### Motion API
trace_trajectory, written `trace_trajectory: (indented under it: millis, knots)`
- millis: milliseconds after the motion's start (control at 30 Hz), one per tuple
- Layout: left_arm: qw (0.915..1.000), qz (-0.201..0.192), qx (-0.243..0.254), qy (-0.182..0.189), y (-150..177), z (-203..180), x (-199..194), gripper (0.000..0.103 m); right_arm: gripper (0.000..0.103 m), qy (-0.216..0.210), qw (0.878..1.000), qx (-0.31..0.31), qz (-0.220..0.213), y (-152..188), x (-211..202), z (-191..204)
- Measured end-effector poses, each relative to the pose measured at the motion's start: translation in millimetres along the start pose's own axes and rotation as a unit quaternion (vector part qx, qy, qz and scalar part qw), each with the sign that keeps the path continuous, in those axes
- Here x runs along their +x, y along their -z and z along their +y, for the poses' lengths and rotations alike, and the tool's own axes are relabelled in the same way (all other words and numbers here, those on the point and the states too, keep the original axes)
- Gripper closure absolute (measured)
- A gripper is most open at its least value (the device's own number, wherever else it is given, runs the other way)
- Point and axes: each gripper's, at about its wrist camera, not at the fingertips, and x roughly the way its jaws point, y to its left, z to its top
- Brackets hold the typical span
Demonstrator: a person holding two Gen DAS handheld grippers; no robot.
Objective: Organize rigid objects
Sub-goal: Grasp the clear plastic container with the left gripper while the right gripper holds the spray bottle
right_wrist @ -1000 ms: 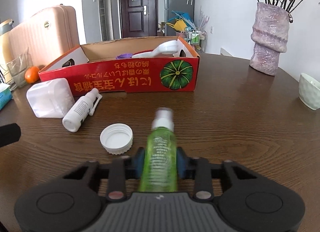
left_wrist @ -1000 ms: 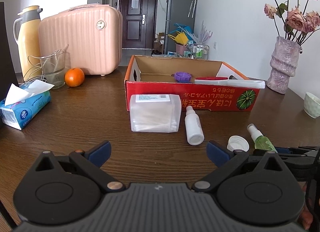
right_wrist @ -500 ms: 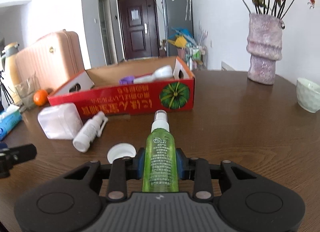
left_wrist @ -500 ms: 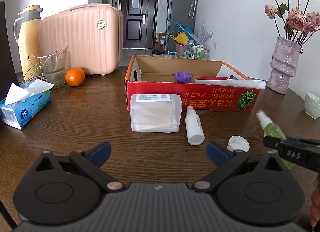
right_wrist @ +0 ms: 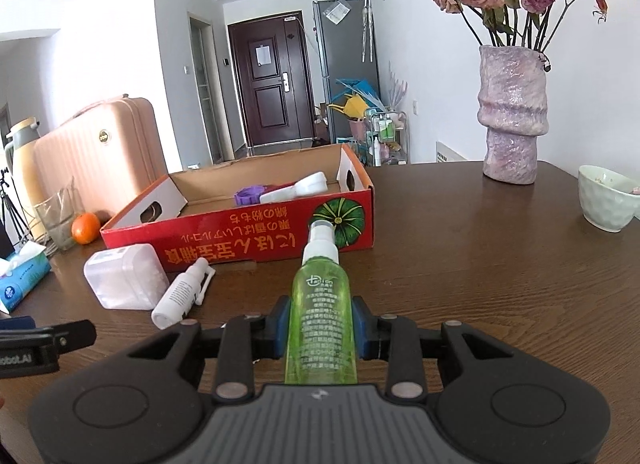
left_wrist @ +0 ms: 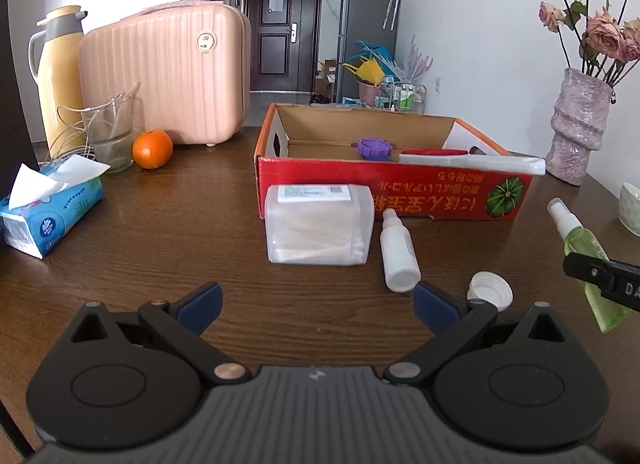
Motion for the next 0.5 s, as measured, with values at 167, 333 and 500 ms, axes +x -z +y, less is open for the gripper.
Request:
trace_trajectory:
  millis: [167, 333, 500]
  knots:
    - [0.9999, -0.004, -0.01, -0.006, -8, 0, 10, 0.0, 0.073, 0.001, 1.0, 0.003, -0.003, 1, -2, -2]
    - [0.9997, -0.007, -0.022, -0.009, -17, -1, 24, 0.0, 0.073, 0.002, 1.0, 0.007, -0.002, -1, 0, -4]
    - [0.9993, 0.0, -0.031, -0.018, -26, -1, 42, 0.0, 0.073, 0.003, 1.0, 0.013, -0.001, -1, 0, -6]
